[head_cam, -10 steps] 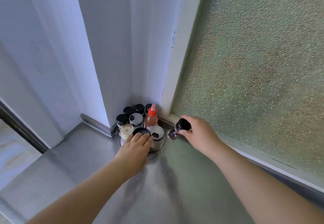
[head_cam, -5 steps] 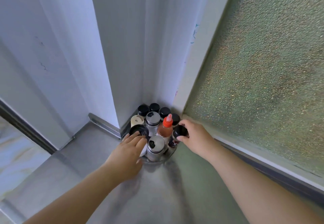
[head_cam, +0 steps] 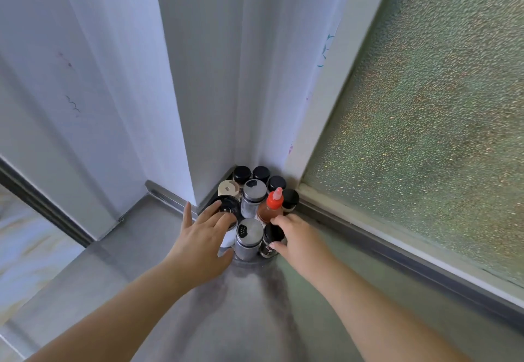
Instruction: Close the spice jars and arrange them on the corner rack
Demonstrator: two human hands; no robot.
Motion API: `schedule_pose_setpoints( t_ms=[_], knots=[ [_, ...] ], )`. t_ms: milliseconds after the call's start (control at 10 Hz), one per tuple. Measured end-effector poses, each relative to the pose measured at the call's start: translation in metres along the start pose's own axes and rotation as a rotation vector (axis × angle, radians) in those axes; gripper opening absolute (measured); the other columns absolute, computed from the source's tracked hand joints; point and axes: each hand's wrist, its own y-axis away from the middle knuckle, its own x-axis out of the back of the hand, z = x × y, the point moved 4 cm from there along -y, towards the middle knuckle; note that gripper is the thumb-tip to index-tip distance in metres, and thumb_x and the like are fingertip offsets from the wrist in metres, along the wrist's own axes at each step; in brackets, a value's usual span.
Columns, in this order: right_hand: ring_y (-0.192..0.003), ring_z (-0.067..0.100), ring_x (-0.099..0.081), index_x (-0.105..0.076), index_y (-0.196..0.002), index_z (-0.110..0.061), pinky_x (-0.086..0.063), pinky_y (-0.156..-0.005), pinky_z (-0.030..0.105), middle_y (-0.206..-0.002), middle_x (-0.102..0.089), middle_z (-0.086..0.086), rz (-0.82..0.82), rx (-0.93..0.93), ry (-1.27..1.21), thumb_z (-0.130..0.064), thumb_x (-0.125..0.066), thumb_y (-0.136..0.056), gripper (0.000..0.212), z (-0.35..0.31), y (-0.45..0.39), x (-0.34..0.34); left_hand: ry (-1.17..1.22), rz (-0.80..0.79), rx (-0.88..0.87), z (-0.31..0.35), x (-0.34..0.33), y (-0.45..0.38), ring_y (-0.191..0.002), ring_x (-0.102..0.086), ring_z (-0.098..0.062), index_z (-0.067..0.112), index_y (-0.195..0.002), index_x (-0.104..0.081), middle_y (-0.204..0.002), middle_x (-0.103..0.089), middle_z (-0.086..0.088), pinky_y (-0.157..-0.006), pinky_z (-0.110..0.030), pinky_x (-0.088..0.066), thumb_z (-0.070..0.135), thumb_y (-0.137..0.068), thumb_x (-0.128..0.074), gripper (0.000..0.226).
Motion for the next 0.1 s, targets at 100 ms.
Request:
schedule_pose_setpoints(
  t_ms=[100],
  knots=[
    [-0.111,0.029,-0.052,-0.052,-0.119,-0.014,-0.045,-0.091,0.042,-0.120,-0.051,0.006,-0.003,0.007,0.040,-0.028,-0.068,-0.079,0.045,0.0024,0.0027,-0.0001,0.074,-0.009,0.026,0.0016,0.0035,0.0029,-0.113,-0.055,-0.030,0.020,-0.109,-0.051,-0.114,-0.059,-0.002,-0.100,-0.055,-0.034,0.028,-0.062,-0.074,0.053]
  ],
)
